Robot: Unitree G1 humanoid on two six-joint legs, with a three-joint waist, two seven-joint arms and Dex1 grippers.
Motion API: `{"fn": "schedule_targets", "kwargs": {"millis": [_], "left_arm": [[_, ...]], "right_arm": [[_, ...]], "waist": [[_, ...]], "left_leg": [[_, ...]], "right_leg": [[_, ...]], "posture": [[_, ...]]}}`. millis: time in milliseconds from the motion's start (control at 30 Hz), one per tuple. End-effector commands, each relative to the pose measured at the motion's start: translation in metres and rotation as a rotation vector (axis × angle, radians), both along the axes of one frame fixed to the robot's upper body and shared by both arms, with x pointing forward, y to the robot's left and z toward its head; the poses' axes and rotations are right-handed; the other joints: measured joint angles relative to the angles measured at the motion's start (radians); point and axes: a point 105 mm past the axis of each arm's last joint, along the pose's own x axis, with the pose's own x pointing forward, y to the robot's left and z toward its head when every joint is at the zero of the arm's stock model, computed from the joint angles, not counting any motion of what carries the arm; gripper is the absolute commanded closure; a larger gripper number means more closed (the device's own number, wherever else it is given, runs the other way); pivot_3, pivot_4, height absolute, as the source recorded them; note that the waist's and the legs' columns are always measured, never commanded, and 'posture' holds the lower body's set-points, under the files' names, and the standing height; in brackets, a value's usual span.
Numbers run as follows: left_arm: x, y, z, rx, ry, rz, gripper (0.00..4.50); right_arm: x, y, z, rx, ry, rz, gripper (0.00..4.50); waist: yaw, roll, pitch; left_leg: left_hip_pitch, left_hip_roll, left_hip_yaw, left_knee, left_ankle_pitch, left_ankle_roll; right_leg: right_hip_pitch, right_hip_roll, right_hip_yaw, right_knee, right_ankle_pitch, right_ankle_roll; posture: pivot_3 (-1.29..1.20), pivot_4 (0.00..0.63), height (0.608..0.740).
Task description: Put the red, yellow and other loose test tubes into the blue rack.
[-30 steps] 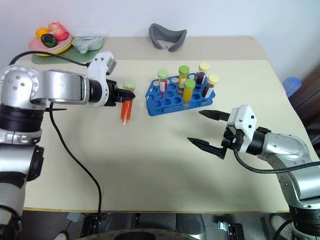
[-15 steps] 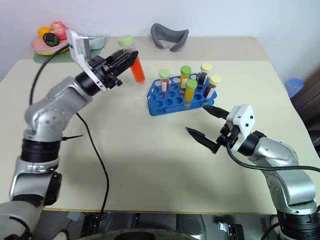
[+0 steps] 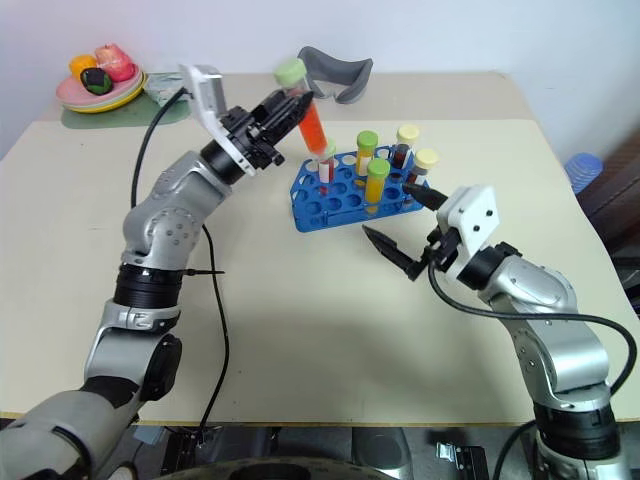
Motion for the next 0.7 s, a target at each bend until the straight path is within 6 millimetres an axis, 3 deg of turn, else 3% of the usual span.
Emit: {"fn": "schedule_targets", "kwargs": {"millis": [33, 133, 233, 367, 700], "left_arm": [[0.001, -0.003, 0.005, 0.067, -0.073, -0.032, 3.09], [0.003, -0.006, -0.001, 0.106, -0.086, -0.080, 3.09], [0.009, -0.007, -0.007, 0.147, -0.099, -0.100, 3.09], [0.010, -0.012, -0.015, 0.192, -0.138, -0.161, 3.09], [0.027, -0.016, -0.032, 0.289, -0.136, -0.216, 3.09]], "right_arm": [[0.007, -0.004, -0.002, 0.014, 0.046, -0.121, 0.00], [0.000, -0.009, -0.028, -0.045, 0.177, -0.197, 0.00], [-0.013, -0.009, -0.039, -0.022, 0.251, -0.228, 0.00], [-0.029, -0.006, -0.037, -0.021, 0.232, -0.209, 0.00], [-0.041, -0.007, -0.030, 0.001, 0.191, -0.237, 0.00]], "waist": [[0.001, 0.000, 0.000], [0.005, 0.000, 0.000], [0.007, 0.000, 0.000], [0.002, 0.000, 0.000], [0.002, 0.000, 0.000]], "left_leg": [[0.000, 0.000, 0.000, 0.000, 0.000, 0.000], [-0.001, 0.000, 0.000, 0.000, 0.000, 0.000], [-0.002, 0.000, 0.000, -0.001, 0.000, 0.000], [-0.002, 0.000, 0.000, 0.000, -0.001, 0.002], [-0.001, 0.000, 0.000, 0.000, -0.001, 0.002]], "right_leg": [[0.000, 0.000, 0.000, 0.000, 0.000, 0.000], [0.000, 0.000, 0.000, 0.000, 0.000, 0.000], [-0.001, 0.000, -0.001, -0.001, 0.000, 0.000], [-0.001, 0.000, -0.001, -0.001, 0.000, 0.000], [0.000, 0.000, -0.001, -0.001, 0.000, 0.000]], "posture": [[0.00, 0.150, 0.740], [0.00, 0.150, 0.740], [0.00, 0.150, 0.740], [0.00, 0.150, 0.740], [0.00, 0.150, 0.740]]}}
